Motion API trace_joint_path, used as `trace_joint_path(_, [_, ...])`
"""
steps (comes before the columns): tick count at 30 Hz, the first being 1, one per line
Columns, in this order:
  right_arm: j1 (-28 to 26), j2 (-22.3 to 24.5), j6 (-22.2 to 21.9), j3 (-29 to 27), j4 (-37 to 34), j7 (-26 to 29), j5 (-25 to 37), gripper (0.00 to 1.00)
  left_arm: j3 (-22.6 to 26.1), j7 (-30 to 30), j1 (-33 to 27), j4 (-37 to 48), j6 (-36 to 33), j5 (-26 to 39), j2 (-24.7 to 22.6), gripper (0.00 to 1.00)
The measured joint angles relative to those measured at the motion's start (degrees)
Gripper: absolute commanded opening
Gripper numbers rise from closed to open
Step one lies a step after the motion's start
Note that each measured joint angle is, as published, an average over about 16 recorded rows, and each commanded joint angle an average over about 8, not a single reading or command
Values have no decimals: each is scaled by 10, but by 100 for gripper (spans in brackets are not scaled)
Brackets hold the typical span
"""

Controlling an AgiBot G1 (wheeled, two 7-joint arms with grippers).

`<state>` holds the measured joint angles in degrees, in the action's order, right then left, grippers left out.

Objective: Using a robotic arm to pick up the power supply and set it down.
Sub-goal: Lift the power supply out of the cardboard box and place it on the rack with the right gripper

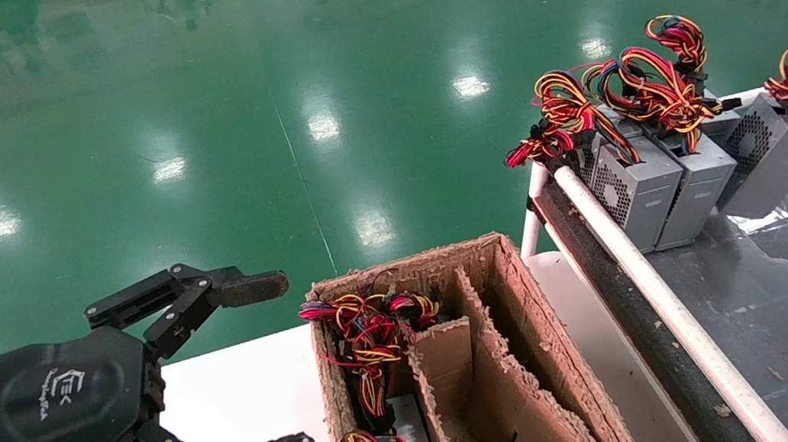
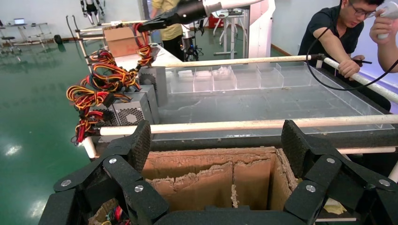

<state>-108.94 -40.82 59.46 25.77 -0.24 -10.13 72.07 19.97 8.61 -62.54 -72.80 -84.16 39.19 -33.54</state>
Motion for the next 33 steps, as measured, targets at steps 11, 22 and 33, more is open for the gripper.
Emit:
trace_joint_path(11, [1,-20,-13,2,2,2,2,0,0,0,0,0,0,0,0,100])
trace_joint_path(22, [2,-21,10,6,4,3,8,0,0,0,0,0,0,0,0,100])
trace_joint_path(33, [5,-31,15,9,3,4,12,70,0,0,0,0,0,0,0,100])
